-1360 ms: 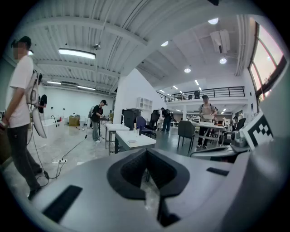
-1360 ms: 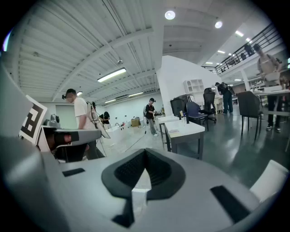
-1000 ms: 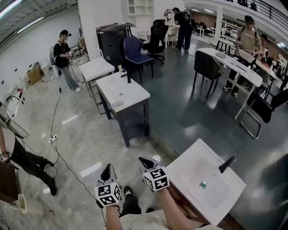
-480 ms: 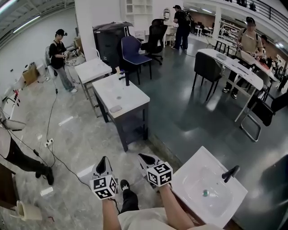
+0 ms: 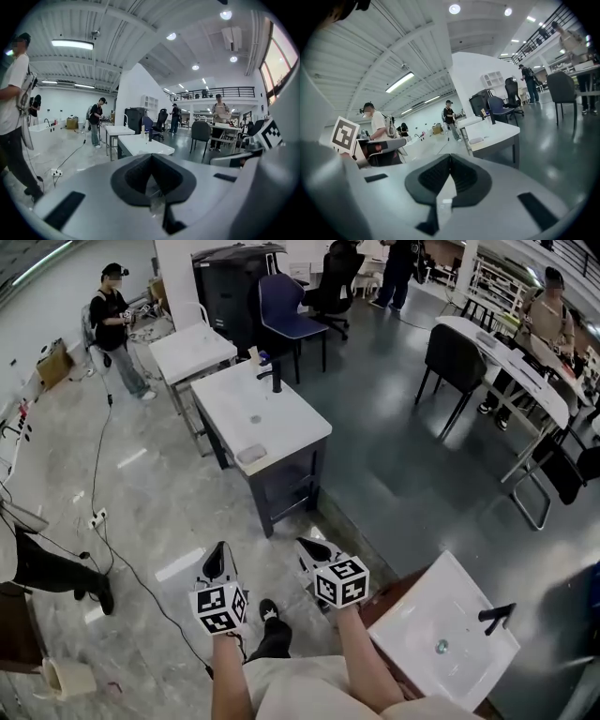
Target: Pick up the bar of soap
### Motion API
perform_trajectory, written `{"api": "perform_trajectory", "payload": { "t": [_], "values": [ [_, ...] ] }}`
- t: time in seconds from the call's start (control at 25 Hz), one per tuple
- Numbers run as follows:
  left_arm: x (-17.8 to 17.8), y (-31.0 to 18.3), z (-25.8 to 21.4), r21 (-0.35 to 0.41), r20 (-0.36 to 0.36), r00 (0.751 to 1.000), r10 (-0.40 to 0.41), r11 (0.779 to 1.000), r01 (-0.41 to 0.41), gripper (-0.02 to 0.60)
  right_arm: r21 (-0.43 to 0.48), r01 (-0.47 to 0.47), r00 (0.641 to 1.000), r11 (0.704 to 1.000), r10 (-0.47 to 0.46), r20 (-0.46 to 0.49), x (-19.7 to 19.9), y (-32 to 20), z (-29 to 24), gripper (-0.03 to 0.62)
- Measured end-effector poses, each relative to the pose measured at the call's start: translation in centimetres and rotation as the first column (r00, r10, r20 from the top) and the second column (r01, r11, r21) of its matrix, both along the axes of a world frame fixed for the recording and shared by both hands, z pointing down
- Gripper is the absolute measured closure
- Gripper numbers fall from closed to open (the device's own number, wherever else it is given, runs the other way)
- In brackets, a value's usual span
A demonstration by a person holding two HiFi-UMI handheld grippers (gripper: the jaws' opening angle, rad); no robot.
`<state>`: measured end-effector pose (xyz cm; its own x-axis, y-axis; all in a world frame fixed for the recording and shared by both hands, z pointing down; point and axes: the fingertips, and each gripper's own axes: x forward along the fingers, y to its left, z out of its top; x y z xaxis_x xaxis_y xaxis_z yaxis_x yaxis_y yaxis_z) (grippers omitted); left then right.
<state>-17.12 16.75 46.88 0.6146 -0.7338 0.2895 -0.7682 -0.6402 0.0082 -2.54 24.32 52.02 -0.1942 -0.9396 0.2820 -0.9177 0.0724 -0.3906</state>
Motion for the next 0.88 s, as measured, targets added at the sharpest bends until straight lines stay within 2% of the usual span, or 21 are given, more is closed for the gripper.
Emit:
{"api": "perform_trajectory", "payload": {
  "t": [0.28, 0.48, 0.88],
  "values": [
    [1.3, -8.1, 0.0, -0.025, 0.029, 0.999, 0.027, 0.999, -0.026, 0.577, -0.058, 0.012, 1.0, 0.998, -0.011, 0.016, 0.2, -8.3, 0.0, 0.588],
    [2.7, -13.3, 0.1, -0.042, 0.011, 0.998, 0.058, 0.997, -0.057, 0.577, -0.061, 0.008, 1.0, 0.998, -0.007, 0.018, 0.8, -13.5, -0.2, 0.588],
    [4.4, -21.1, 1.0, -0.076, -0.015, 0.995, 0.1, 0.992, -0.101, 0.577, -0.096, -0.073, 0.997, 0.993, 0.076, 0.023, 3.4, -19.3, 1.0, 0.588]
  ]
}}
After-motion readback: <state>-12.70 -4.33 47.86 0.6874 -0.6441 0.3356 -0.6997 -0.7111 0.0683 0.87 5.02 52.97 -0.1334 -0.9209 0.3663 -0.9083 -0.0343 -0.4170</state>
